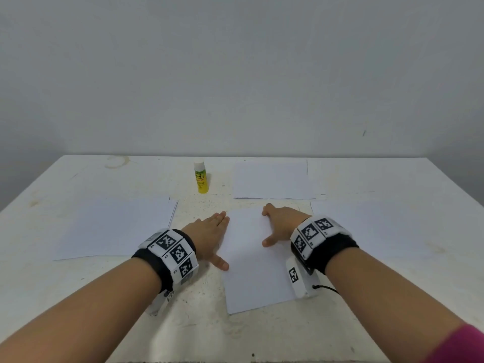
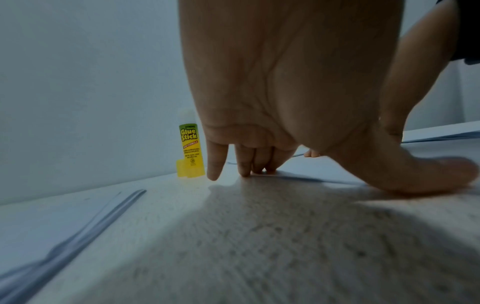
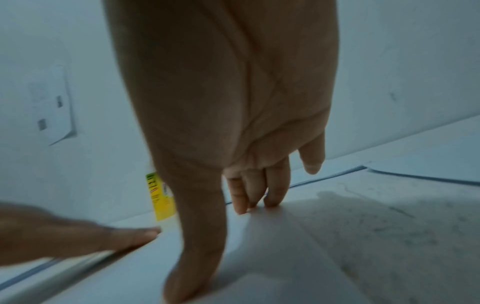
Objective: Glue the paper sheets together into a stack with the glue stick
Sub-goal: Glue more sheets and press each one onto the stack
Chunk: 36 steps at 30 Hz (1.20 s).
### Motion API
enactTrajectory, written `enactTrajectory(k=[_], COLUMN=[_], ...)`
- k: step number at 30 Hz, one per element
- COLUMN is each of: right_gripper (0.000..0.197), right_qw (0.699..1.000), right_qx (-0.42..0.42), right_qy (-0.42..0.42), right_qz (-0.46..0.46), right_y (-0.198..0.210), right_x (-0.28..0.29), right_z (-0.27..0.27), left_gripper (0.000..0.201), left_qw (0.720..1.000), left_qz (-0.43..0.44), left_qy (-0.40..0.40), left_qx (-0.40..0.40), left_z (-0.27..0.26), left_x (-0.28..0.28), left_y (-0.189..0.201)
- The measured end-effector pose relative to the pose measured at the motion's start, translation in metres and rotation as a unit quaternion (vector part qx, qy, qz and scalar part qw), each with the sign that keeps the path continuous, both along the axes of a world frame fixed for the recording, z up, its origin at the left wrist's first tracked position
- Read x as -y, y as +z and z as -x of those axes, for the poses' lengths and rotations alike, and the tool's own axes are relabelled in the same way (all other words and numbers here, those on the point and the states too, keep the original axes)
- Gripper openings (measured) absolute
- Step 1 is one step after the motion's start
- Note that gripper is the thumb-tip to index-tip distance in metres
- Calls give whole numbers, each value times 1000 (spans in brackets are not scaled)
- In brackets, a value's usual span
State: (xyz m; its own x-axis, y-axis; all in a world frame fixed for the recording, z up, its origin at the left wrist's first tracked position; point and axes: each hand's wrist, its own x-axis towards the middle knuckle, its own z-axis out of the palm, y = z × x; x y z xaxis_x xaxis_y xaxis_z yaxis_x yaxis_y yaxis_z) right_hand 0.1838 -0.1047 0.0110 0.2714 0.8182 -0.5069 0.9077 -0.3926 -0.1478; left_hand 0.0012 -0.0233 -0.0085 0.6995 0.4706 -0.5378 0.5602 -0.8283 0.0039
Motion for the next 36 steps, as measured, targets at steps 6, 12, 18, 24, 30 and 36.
enactTrajectory(k=[6, 12, 18, 24, 30, 36], right_gripper=[63, 35, 40, 60, 72, 70], right_qw=[991, 998, 998, 997, 993, 998], right_qx=[127, 56, 38, 31, -26, -51], right_qy=[38, 14, 39, 60, 111, 20], right_qz=[-28, -39, -39, -33, -20, 9], right_y=[1, -7, -14, -17, -12, -4], right_x=[0, -8, -14, -18, -15, 7], right_z=[23, 56, 72, 80, 72, 5], left_gripper=[68, 72, 78, 104, 106, 107], left_qw=[995, 995, 994, 999, 998, 997], left_qz=[-101, -61, -65, -19, -50, -58], left_qy=[-4, -16, 16, 31, 5, 0], left_qx=[14, 75, 85, -15, -41, -45], left_z=[-4, -3, 2, 10, 9, 9], left_x=[-3, -3, 2, -3, -3, -1], left_y=[21, 11, 8, 3, 8, 9])
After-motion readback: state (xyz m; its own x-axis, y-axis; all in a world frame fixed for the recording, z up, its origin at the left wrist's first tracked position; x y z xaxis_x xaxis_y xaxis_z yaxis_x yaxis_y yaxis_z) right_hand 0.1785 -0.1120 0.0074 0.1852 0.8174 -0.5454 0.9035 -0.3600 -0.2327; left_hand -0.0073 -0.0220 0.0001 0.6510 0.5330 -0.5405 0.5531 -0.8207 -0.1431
